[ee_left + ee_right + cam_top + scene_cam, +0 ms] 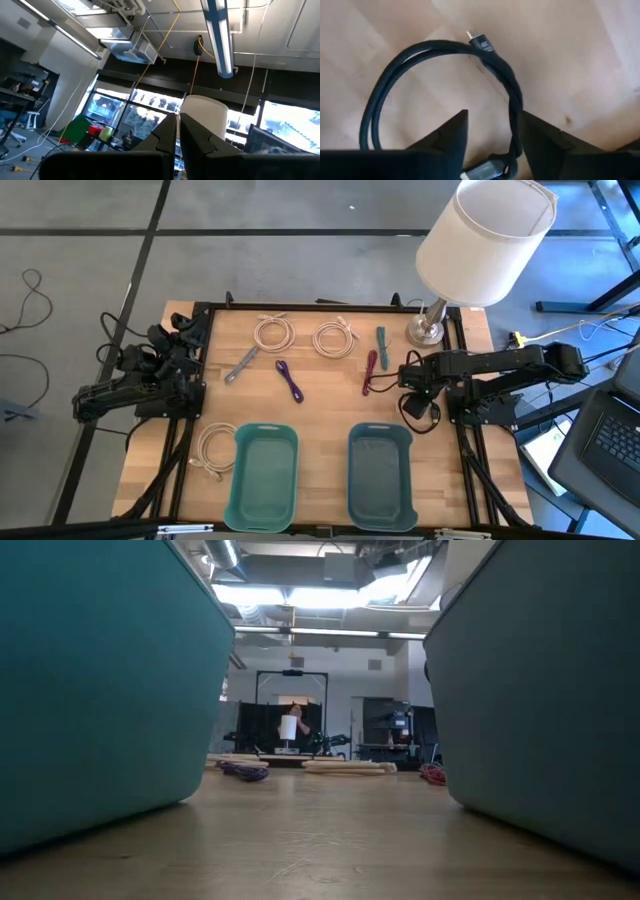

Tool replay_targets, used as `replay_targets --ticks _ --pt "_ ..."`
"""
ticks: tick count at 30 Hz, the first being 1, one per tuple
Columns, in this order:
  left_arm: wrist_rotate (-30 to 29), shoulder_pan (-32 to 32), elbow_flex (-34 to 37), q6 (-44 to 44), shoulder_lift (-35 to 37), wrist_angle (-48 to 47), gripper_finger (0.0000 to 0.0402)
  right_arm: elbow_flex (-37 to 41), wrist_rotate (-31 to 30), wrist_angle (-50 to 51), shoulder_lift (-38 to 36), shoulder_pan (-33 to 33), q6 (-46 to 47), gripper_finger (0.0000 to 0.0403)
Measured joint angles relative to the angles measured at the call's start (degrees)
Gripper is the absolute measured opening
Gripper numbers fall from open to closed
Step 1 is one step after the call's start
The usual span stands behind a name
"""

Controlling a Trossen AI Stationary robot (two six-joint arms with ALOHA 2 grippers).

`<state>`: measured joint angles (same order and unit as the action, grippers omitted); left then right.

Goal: Pick and place USB-C Cables
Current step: Put the large black USB cable into the blue bin

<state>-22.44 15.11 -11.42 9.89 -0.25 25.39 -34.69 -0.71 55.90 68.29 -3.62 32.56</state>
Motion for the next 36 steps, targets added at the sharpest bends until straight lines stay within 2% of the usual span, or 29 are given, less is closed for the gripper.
replay_targets --ticks 6,19,23,28,31,36 --pt "-0.17 0.0 0.0 1.14 0.0 0.03 0.0015 0.51 -4.86 -0.02 0.81 -0.02 0.1 0.0203" --pt "0.04 0.0 0.0 1.49 0.0 0.05 0.0015 0.34 -7.85 -5.52 13.08 0.0 1.76 0.0149" --pt "1.05 0.0 0.0 1.5 0.0 0.06 0.0015 -0.14 -8.28 -5.19 15.38 0.06 2.44 0.012" --pt "1.3 0.0 0.0 1.46 0.0 0.06 0.0015 -0.14 -8.84 -4.37 13.95 0.08 4.93 0.0031" --pt "1.16 0.0 0.0 1.45 0.0 0.05 0.0015 -0.63 -13.16 -2.26 12.99 -0.17 6.05 0.0027" --pt "1.17 0.0 0.0 1.42 0.0 0.02 0.0015 -3.57 -13.81 3.63 12.49 0.0 7.56 0.0027"
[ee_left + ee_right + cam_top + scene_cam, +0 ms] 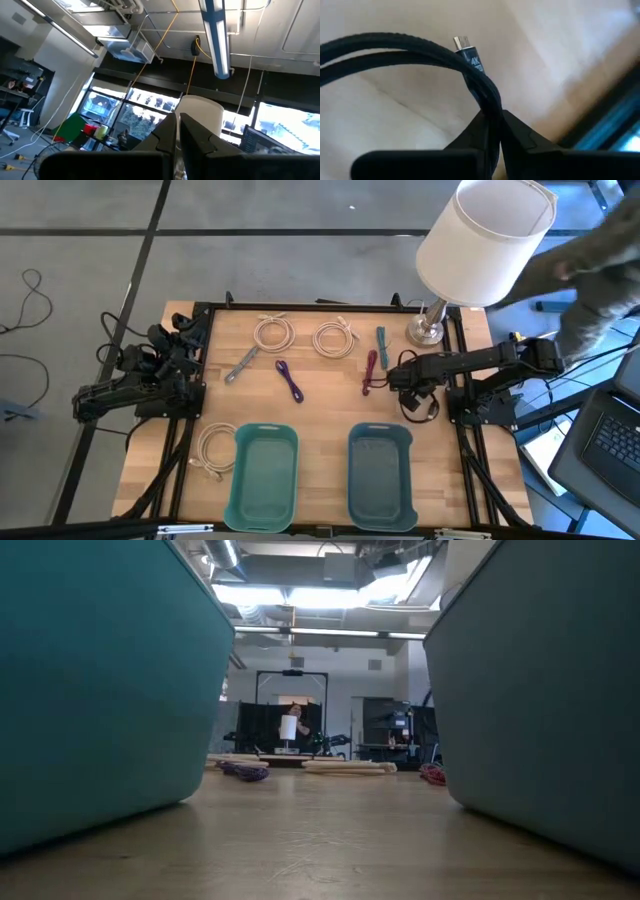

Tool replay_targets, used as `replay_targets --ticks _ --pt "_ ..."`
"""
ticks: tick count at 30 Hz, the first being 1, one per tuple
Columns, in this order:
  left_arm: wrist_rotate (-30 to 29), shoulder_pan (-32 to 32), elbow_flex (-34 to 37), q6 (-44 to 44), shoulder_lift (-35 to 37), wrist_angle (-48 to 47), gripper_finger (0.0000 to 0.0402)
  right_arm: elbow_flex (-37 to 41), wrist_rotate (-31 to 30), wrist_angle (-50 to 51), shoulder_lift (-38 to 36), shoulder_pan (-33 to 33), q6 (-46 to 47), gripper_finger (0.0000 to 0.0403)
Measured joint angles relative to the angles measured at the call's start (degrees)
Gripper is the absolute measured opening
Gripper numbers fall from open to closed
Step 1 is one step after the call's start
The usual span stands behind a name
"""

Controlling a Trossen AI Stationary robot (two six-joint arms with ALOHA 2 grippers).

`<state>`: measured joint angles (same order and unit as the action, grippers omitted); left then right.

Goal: Pick and place USB-C Cables
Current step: Put the large black USB cable into the blue bin

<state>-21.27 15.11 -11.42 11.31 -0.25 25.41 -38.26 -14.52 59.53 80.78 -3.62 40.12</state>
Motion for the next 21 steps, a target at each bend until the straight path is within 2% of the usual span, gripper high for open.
replay_targets --ticks 4,10,18,21 --pt "-0.03 0.0 0.0 -0.04 0.0 -0.03 0.0015 -3.59 -0.14 3.58 -0.67 0.21 0.01 0.0027" --pt "-0.06 0.0 0.0 -0.07 0.0 -0.14 0.0015 -11.27 -4.83 11.95 -1.95 0.15 0.13 0.0027" --pt "-0.17 0.0 0.0 -0.07 0.0 -0.16 0.0015 -27.42 -4.07 22.43 -2.15 2.3 0.14 0.0027" --pt "-1.11 0.0 0.0 -0.09 0.0 -0.18 0.0015 -34.85 -2.77 22.28 -2.15 4.34 0.09 0.0027"
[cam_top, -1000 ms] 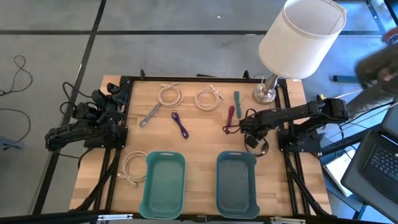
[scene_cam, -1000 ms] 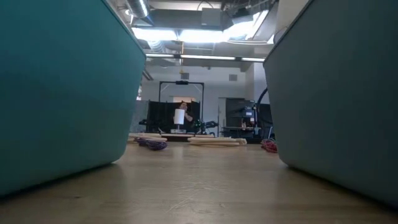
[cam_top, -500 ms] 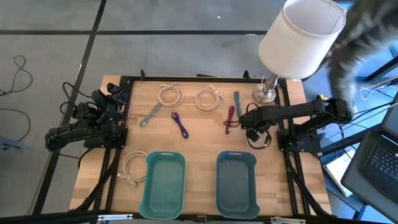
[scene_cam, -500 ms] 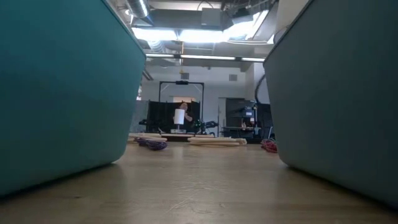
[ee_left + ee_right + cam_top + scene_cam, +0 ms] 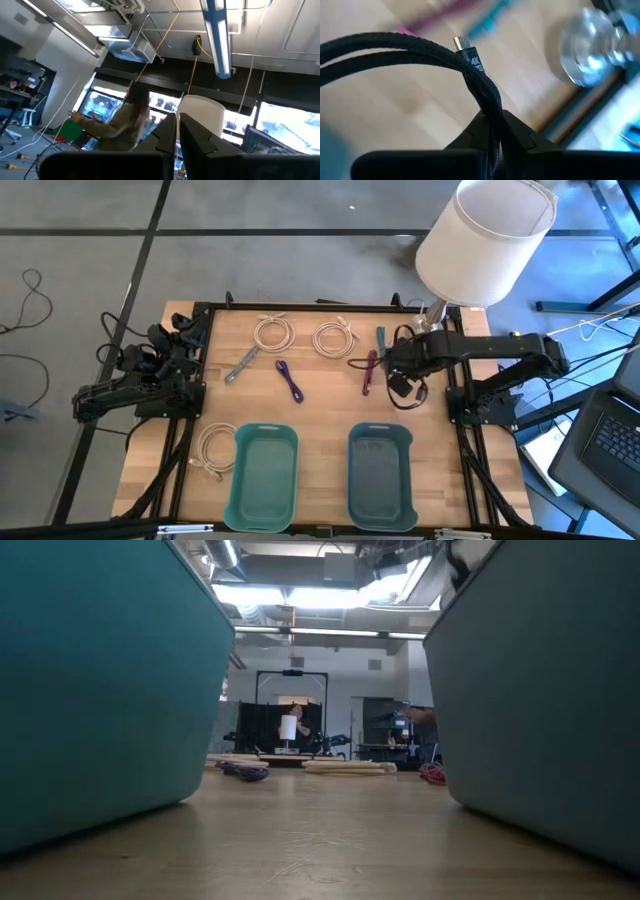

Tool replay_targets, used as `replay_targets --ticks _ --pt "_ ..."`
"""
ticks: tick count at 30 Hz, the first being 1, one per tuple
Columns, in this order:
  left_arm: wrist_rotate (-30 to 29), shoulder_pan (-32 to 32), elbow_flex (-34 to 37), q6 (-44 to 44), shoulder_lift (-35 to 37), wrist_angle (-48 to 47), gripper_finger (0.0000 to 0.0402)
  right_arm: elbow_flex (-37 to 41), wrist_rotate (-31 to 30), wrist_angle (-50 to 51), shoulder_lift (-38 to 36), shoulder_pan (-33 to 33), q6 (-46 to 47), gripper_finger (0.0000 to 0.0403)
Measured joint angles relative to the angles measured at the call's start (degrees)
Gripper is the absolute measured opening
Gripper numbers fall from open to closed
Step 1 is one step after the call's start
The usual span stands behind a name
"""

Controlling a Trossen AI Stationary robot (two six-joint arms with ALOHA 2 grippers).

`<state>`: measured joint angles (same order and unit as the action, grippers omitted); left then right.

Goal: Pick and place USB-C Cables
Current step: Put the large black USB cable into the blue bin

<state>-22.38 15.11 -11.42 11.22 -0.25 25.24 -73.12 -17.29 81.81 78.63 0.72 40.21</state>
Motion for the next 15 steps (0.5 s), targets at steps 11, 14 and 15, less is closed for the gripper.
replay_targets --ticks 11,14,15 --pt "-3.34 0.0 0.0 -1.03 0.0 -0.33 0.0015 -11.77 17.17 -14.86 0.06 15.56 10.78 0.0027" --pt "-3.19 0.0 0.0 -1.02 0.01 -1.52 0.0015 -11.77 14.73 -15.51 1.45 22.1 17.44 0.0027" --pt "-3.18 0.0 0.0 -1.01 0.0 -1.8 0.0015 -11.77 13.82 -15.58 2.14 24.14 19.8 0.0027"
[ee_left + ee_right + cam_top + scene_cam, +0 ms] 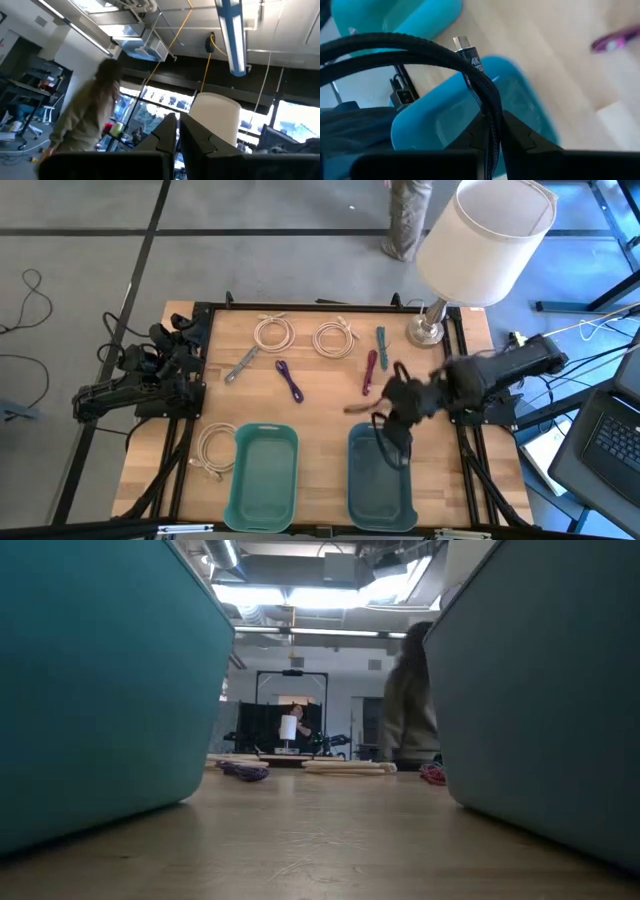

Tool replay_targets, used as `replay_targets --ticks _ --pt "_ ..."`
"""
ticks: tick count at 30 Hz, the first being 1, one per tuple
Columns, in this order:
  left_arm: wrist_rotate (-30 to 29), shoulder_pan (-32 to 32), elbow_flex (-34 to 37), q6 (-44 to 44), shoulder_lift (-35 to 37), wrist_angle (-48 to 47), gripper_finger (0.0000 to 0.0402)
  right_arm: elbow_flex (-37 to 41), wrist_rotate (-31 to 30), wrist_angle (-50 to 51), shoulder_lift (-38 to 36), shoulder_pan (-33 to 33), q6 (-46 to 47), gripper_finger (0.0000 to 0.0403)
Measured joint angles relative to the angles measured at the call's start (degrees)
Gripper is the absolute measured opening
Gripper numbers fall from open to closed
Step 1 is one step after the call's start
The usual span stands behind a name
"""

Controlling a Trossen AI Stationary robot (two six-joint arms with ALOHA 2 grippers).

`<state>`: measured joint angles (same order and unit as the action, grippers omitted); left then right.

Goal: Pick and place USB-C Cables
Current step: Put the large black USB cable into the blue bin

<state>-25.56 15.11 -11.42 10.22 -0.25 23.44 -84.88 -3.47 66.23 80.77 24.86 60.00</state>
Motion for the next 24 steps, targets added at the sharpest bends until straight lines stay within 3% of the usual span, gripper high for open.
replay_targets --ticks 4,11,17,24 --pt "-0.3 0.0 0.0 0.3 0.0 -0.54 0.0015 0.0 -3.02 -1.7 3.3 7.11 7.21 0.0027" --pt "-3.45 0.0 0.0 6.51 0.02 -0.56 0.0015 0.0 -4.33 -3.2 13.0 14.03 10.06 0.0027" --pt "-3.34 0.0 0.0 8.7 0.0 -1.0 0.0015 0.02 -3.82 -2.69 22.4 14.22 9.71 0.0027" --pt "-0.95 0.0 0.0 11.97 0.0 -1.02 0.0015 0.02 -2.71 -2.81 30.12 10.0 5.53 0.0027"
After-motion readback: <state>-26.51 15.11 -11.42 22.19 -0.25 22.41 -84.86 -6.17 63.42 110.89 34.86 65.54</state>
